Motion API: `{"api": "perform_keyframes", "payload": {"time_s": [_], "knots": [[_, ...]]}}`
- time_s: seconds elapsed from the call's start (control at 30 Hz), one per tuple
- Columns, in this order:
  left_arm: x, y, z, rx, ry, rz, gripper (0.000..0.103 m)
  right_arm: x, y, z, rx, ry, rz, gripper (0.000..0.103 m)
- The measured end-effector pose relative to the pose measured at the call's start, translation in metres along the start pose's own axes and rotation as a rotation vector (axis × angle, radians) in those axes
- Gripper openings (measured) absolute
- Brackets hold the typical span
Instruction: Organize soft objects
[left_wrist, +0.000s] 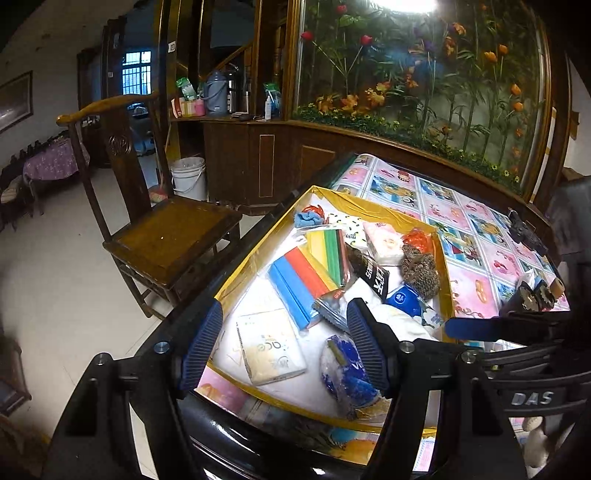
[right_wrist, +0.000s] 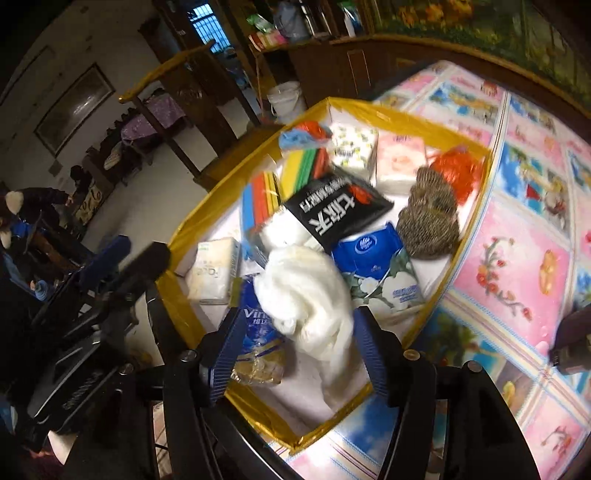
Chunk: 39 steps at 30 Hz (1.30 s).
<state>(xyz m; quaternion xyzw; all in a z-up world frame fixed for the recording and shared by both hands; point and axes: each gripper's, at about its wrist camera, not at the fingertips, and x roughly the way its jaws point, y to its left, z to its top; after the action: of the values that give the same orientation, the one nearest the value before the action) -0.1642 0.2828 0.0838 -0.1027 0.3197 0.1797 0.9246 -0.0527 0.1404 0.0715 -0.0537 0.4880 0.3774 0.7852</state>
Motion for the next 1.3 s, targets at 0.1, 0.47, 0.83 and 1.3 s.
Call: {"api": "perform_keyframes", "payload": {"time_s": [0.1, 0.47, 0.83, 1.3], "knots": [[-0.004, -0.005, 0.001, 0.001, -0.001, 0.004, 0.069, -0.015, 0.005, -0.011, -0.005, -0.042, 0.015, 0.067], [-0.023, -0.028, -0.002, 0.047, -0.018, 0.006, 0.069, -0.072, -0.033, -0.050, 0.054, -0.102, 0.044, 0.068], [-0.034, -0.062, -0.006, 0.119, -0.017, 0.000, 0.069, -0.104, -0.070, -0.085, 0.125, -0.137, 0.052, 0.071], [-0.037, -0.100, -0.010, 0.189, 0.022, -0.095, 0.069, -0.160, -0.140, -0.132, 0.225, -0.237, -0.009, 0.074]]}}
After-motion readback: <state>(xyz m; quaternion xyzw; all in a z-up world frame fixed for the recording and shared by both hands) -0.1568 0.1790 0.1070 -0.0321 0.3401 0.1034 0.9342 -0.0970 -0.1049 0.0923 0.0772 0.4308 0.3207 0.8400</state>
